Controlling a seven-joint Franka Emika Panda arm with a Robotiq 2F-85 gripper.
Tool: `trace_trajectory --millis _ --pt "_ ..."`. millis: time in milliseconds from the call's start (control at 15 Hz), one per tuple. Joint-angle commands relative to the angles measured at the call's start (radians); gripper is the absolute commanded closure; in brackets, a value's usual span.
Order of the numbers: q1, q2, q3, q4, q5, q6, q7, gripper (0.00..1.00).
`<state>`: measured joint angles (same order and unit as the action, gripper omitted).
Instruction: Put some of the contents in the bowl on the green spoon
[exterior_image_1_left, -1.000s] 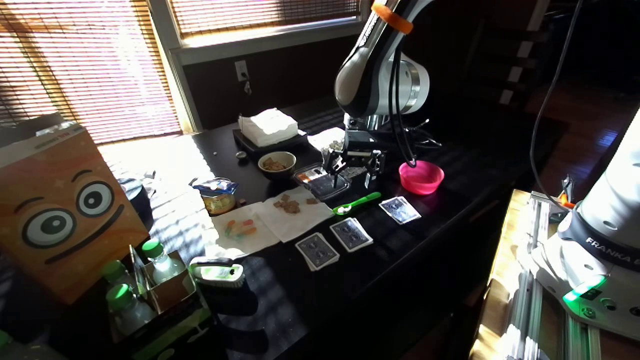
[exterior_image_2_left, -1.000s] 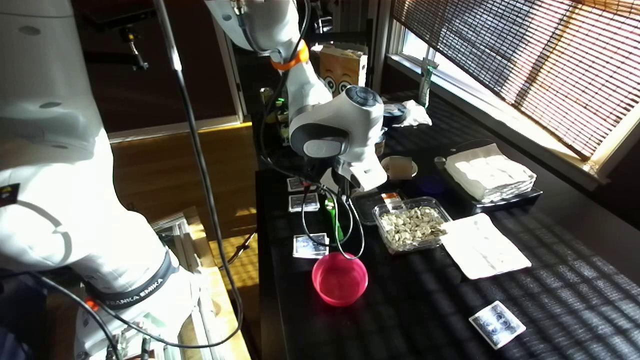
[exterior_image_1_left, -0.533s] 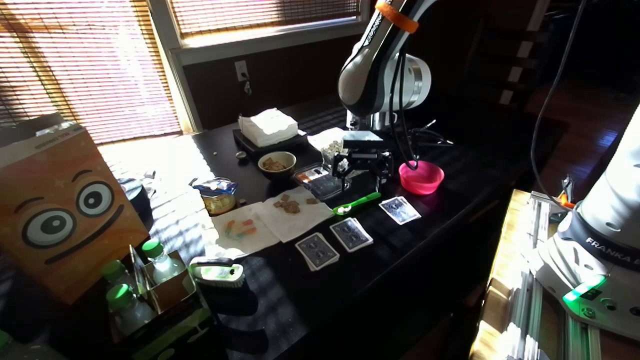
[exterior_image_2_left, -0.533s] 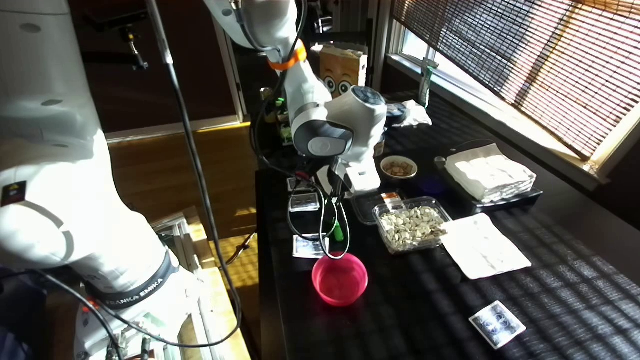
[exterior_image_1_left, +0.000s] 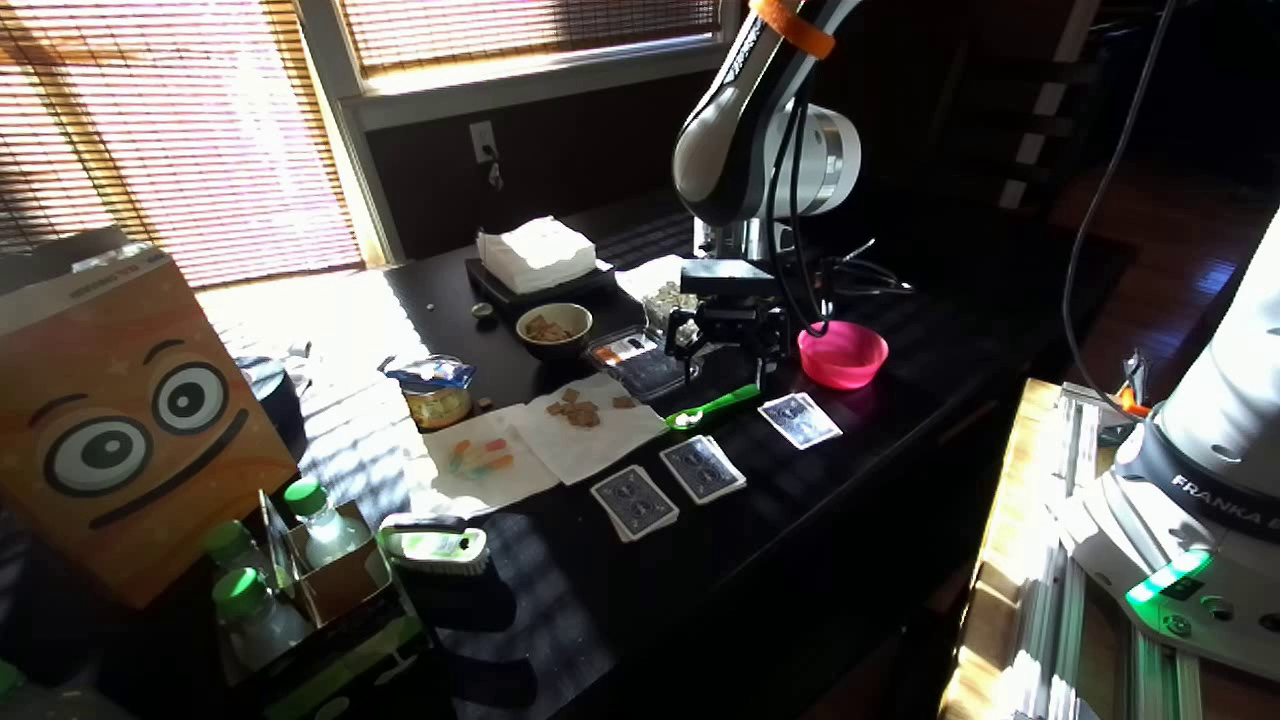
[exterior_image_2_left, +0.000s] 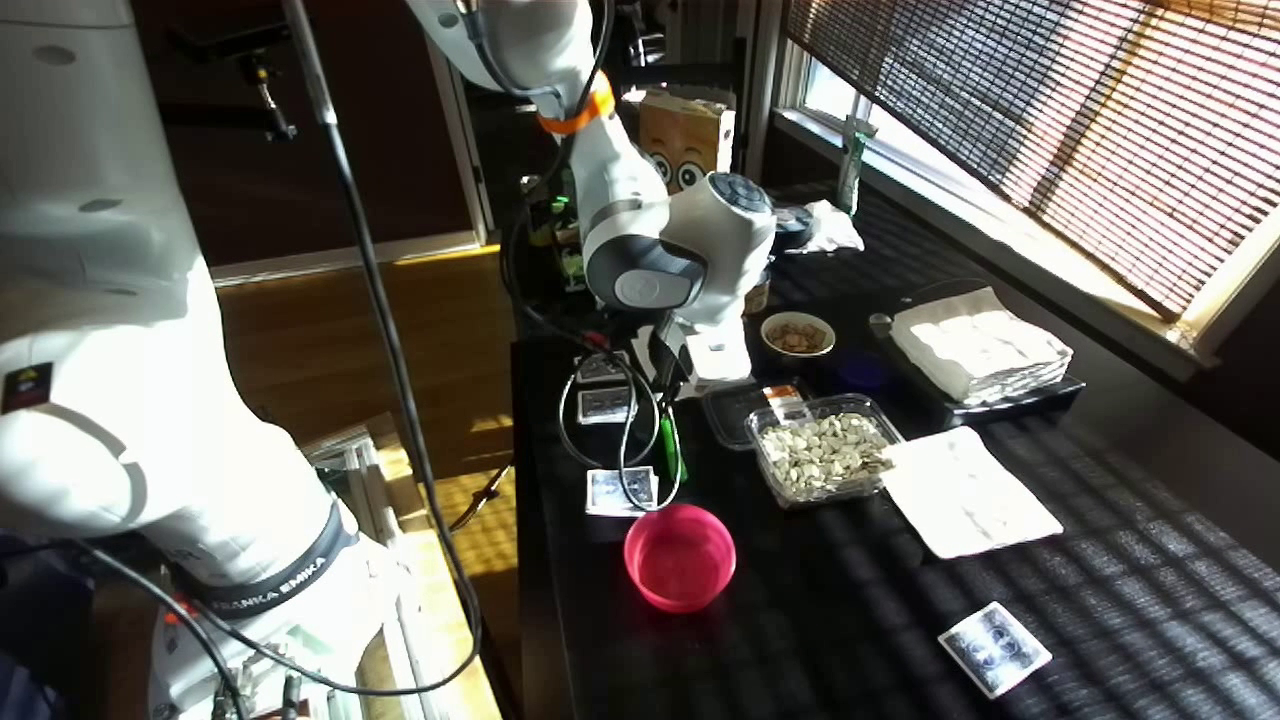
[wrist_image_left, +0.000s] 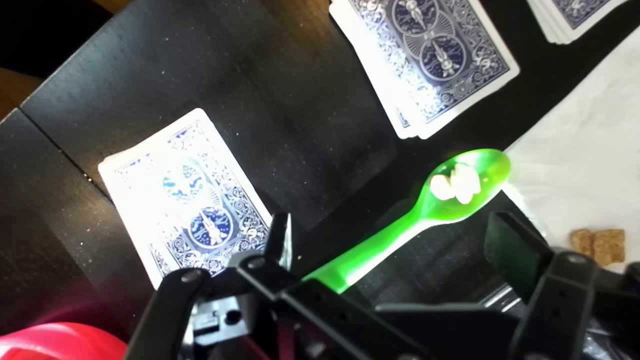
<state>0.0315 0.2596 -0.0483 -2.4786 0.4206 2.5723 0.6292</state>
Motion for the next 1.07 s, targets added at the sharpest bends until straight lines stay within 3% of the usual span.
trace_trajectory --millis 0,467,1000 --pt "-0.007 0.013 0.018 0.007 0.071 0.04 0.046 0.0" --pt "-0.004 0.058 0.022 0.01 0.082 0.077 0.076 0.0" --pt "-0.021 0.091 0.059 0.021 0.199 0.102 0.059 0.02"
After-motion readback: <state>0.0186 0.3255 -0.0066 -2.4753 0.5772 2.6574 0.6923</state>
